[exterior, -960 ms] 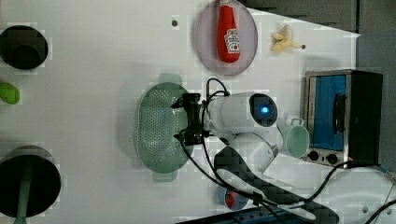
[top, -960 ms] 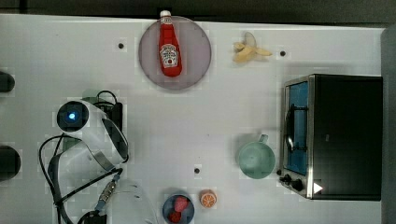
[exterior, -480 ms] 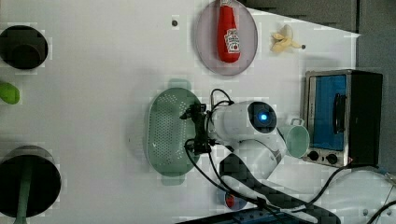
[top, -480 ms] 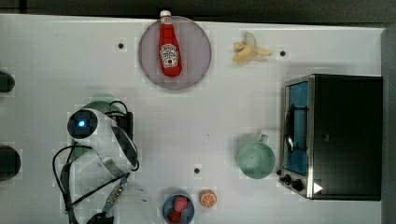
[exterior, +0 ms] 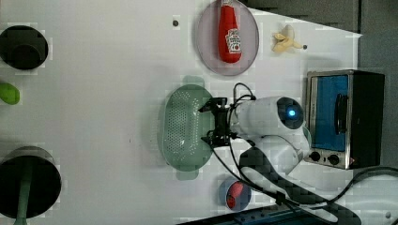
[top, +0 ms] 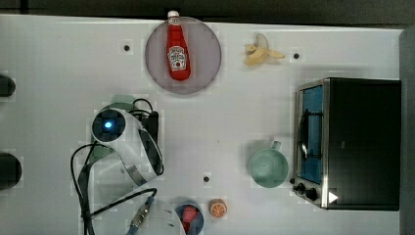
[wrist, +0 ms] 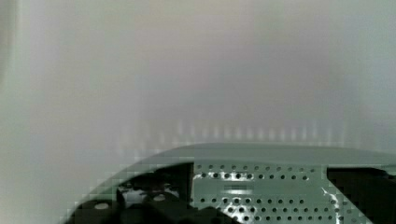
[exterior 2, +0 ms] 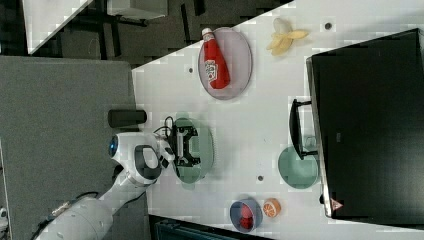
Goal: Drag strainer left to right.
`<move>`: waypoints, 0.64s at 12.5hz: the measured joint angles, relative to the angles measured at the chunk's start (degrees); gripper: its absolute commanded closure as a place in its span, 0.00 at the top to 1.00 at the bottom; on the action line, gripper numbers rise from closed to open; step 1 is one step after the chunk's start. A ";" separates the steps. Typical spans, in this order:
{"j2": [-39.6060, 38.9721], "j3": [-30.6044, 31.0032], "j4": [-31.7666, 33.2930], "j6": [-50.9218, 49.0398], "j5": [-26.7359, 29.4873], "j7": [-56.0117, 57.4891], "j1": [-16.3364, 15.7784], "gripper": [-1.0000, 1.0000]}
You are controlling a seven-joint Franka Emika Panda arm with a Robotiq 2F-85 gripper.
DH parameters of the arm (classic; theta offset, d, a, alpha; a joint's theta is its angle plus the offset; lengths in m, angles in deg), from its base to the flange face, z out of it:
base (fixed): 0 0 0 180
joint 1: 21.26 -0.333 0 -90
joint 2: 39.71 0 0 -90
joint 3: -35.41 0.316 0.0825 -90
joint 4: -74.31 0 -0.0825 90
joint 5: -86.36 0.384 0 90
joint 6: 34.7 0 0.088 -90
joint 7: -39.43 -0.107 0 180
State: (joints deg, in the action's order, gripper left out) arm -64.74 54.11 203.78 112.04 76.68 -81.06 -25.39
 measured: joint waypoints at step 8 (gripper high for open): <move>1.09 -4.41 1.79 0.08 -0.69 7.83 4.53 1.00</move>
State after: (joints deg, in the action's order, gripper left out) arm -63.65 49.71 205.57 112.12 75.99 -73.22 -20.86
